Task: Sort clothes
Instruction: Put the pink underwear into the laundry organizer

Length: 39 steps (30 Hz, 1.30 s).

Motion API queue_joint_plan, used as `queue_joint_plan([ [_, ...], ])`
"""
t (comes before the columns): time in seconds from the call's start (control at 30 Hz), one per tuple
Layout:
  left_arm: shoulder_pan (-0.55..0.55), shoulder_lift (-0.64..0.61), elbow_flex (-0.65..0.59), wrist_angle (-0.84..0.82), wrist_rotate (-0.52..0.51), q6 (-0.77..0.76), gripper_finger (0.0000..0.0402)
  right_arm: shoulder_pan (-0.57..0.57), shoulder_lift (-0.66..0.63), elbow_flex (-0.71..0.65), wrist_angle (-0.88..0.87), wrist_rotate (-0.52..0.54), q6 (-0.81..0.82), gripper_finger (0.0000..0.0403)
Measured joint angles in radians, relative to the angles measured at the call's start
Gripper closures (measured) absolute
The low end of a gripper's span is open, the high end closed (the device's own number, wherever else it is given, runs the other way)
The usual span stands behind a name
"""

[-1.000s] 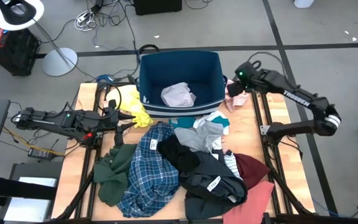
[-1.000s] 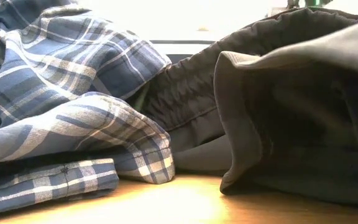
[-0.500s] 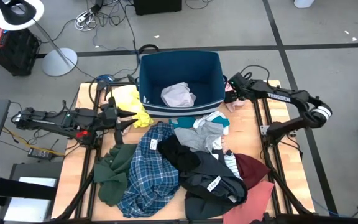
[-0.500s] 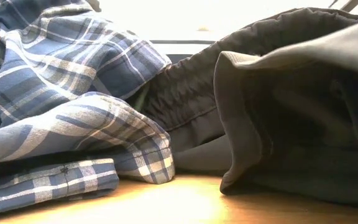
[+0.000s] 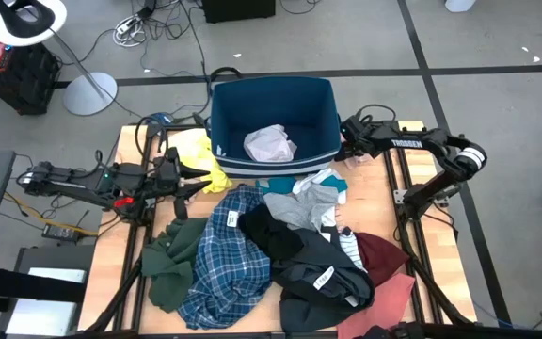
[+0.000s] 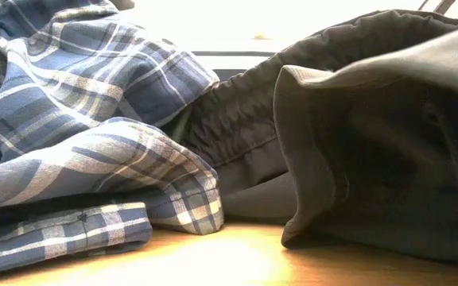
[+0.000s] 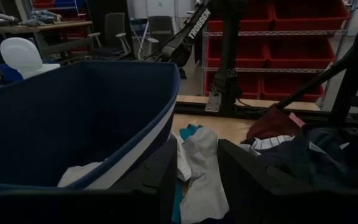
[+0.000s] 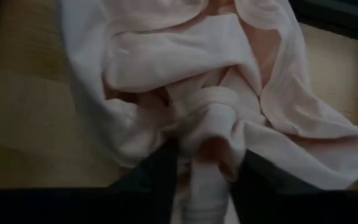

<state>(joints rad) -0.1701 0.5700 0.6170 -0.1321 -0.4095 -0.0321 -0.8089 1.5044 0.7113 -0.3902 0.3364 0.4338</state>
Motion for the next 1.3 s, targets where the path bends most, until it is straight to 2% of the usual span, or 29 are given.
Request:
queue_joint_plan([
  [0.1,0.000,0.000,0.000,0.002,0.000,0.047,0.0280,0.000,-0.027,0.000,-0.010,-0.006,-0.034,0.0362],
  [0.17,0.000,-0.001,0.000,0.001,-0.005,0.085,0.0280,-0.002,-0.065,-0.001,-0.033,-0.008,-0.050,0.0391],
  [0.43,0.000,-0.001,0.000,-0.017,-0.083,0.129,0.0280,0.009,-0.356,0.063,-0.217,0.037,-0.052,0.0398],
  [0.6,0.000,-0.001,0.000,-0.017,-0.098,0.129,0.0280,0.045,-0.542,0.176,-0.336,0.089,-0.053,0.0400],
  [0.73,0.000,-0.001,0.000,-0.021,-0.098,0.125,0.0280,0.080,-0.631,0.294,-0.383,0.097,-0.062,0.0401],
  [0.83,0.000,-0.001,0.010,-0.062,-0.097,0.094,0.0280,0.116,-0.656,0.401,-0.409,0.130,-0.080,0.0401],
  [1.0,0.000,0.005,0.091,-0.275,-0.095,-0.003,0.0280,0.179,-0.640,0.567,-0.416,0.152,-0.139,0.0402],
  [1.3,0.000,0.020,0.272,-0.541,-0.128,-0.047,0.0280,0.291,-0.491,0.823,-0.370,0.126,-0.251,0.0402],
])
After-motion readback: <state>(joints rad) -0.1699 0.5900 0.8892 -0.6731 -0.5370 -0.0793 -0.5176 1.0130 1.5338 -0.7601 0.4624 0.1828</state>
